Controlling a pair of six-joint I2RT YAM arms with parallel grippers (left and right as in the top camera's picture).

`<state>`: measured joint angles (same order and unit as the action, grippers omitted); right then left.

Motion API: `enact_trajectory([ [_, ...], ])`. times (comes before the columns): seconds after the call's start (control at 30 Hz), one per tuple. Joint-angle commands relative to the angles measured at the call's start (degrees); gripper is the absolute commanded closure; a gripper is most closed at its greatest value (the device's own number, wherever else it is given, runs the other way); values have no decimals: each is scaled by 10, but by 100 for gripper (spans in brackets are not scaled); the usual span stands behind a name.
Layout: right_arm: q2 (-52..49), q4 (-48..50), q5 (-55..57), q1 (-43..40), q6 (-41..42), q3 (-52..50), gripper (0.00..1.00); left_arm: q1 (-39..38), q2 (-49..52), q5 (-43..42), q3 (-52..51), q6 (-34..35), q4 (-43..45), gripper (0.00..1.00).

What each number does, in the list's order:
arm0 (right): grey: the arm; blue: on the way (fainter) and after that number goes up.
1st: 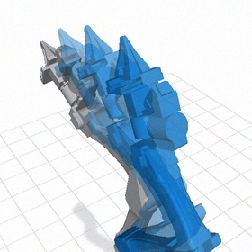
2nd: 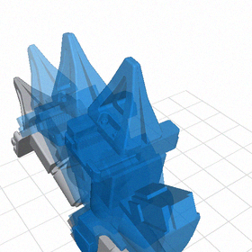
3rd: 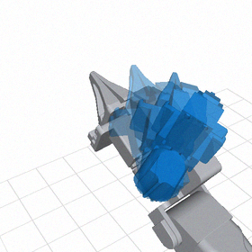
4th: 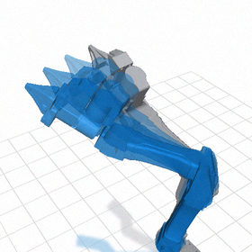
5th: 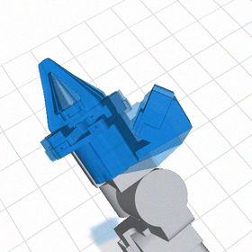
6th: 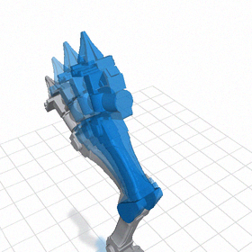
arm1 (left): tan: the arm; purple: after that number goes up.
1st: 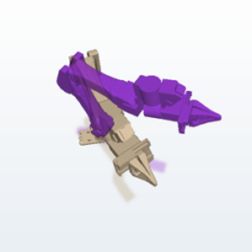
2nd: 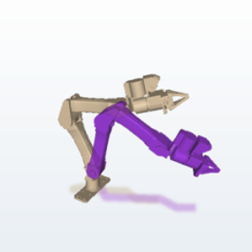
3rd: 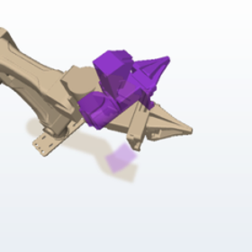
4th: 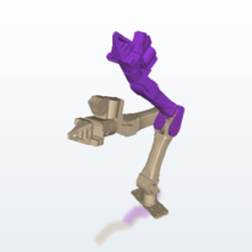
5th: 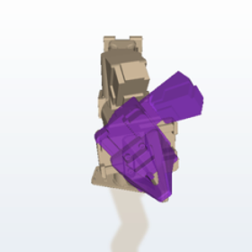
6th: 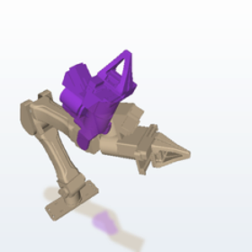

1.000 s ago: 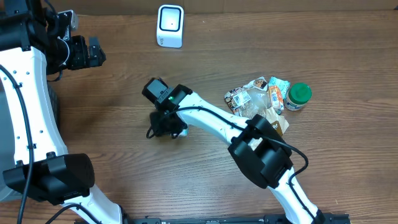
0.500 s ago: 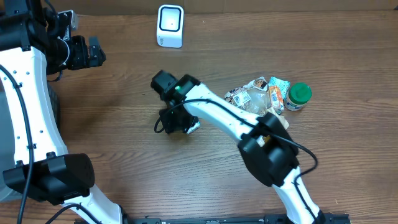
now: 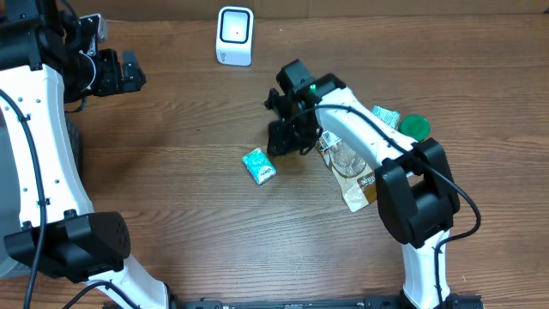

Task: Scan the item barcode

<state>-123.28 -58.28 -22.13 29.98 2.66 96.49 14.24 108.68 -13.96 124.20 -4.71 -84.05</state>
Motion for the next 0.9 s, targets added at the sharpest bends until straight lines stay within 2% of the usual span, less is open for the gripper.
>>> enact_trajectory([
  [0.0,-2,28,-37,10,-5,-36,67,-4,-2,-5,3,-9,1,0],
  [0.3,-2,141,-50,19,56,-133,68,-4,-2,-5,3,-9,1,0],
  [0.43,-2,166,-50,19,81,-153,85,-4,-2,-5,3,-9,1,1],
  [0.47,-2,166,-50,19,86,-152,95,-4,-2,-5,3,-9,1,1],
  [0.53,-2,164,-68,18,87,-150,96,-4,-2,-5,3,-9,1,1],
  [0.67,12,159,-159,11,92,-143,96,-4,-2,-5,3,-9,1,1],
  [0.8,49,163,-355,-9,91,-125,96,-4,-2,-5,3,-9,1,0],
  [0.87,78,204,-503,-28,92,-124,96,-4,-2,-5,3,-9,1,0],
])
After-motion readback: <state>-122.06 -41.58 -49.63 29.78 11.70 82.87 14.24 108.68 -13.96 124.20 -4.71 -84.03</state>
